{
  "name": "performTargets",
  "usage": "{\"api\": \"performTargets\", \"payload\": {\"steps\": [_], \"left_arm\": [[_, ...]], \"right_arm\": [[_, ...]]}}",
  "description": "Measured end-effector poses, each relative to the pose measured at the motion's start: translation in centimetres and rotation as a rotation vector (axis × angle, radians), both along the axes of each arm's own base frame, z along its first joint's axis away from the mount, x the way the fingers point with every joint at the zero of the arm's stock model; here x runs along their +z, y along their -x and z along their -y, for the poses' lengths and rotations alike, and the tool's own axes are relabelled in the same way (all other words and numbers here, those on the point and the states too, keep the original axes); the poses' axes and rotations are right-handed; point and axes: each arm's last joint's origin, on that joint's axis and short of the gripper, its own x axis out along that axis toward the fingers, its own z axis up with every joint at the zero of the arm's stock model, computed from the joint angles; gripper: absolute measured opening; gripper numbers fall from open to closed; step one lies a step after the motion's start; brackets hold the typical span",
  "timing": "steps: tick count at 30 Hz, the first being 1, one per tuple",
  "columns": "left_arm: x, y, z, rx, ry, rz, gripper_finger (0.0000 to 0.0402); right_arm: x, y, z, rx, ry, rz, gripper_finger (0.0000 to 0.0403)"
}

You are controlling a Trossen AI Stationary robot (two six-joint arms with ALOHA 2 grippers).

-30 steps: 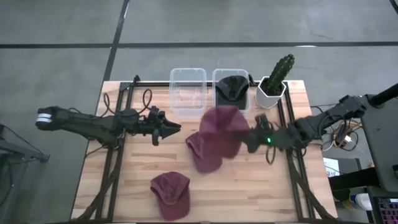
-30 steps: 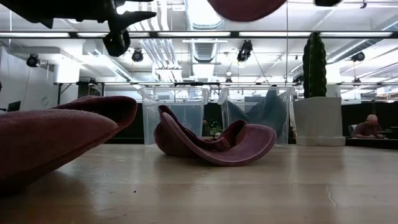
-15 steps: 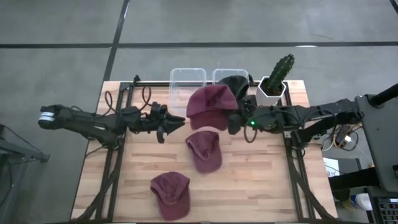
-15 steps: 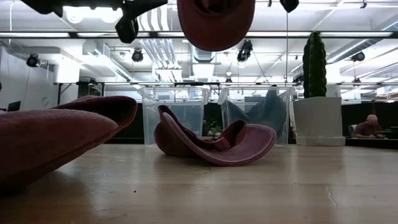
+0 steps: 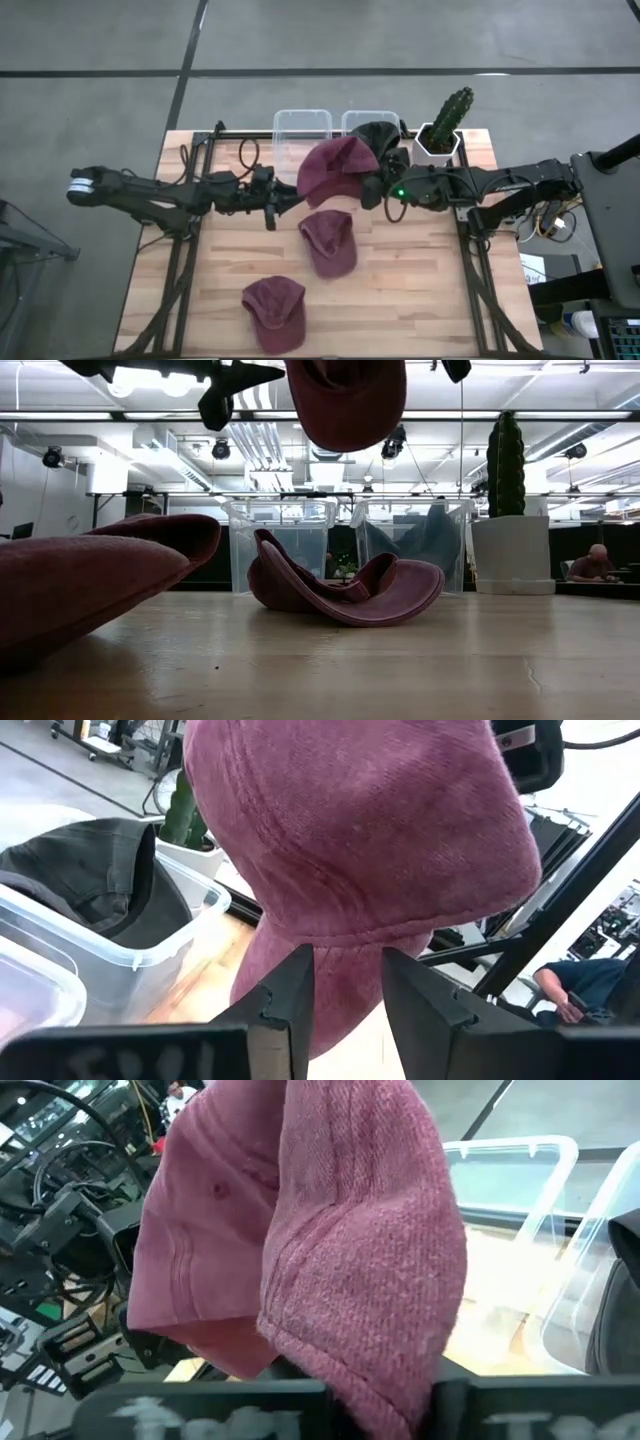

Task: Pick & Place hat
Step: Put the bottom right red cap into the left transparent bin

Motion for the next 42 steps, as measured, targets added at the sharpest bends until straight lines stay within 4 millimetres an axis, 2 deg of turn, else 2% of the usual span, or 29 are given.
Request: {"api": "performTargets", "payload": {"steps": [14,23,31,37,42], "left_arm": [[-0.1,0.1,0.8,-0.032,-0.008,-0.009,0.011],[-0.2,0.1,0.4,0.11,-0.053,-0.021,0.011],[0.0,0.1,0.3,0.138,-0.09,-0.024,0.011],[0.3,-0.2,0.3,0.162,-0.132,-0.031,0.011],[-0.4,-1.0,0.2,0.214,-0.168,-0.141,0.011]], "right_arm": [[0.0,-0.1,1.8,-0.062,0.021,-0.009,0.0008],[0.5,-0.3,1.8,-0.058,0.018,0.043,0.0008],[0.9,-0.4,1.8,-0.058,0.016,0.085,0.0008],[0.4,-1.6,1.7,-0.053,0.019,0.104,0.0008],[-0.7,-3.0,1.6,-0.033,0.009,0.09,0.0008]]}}
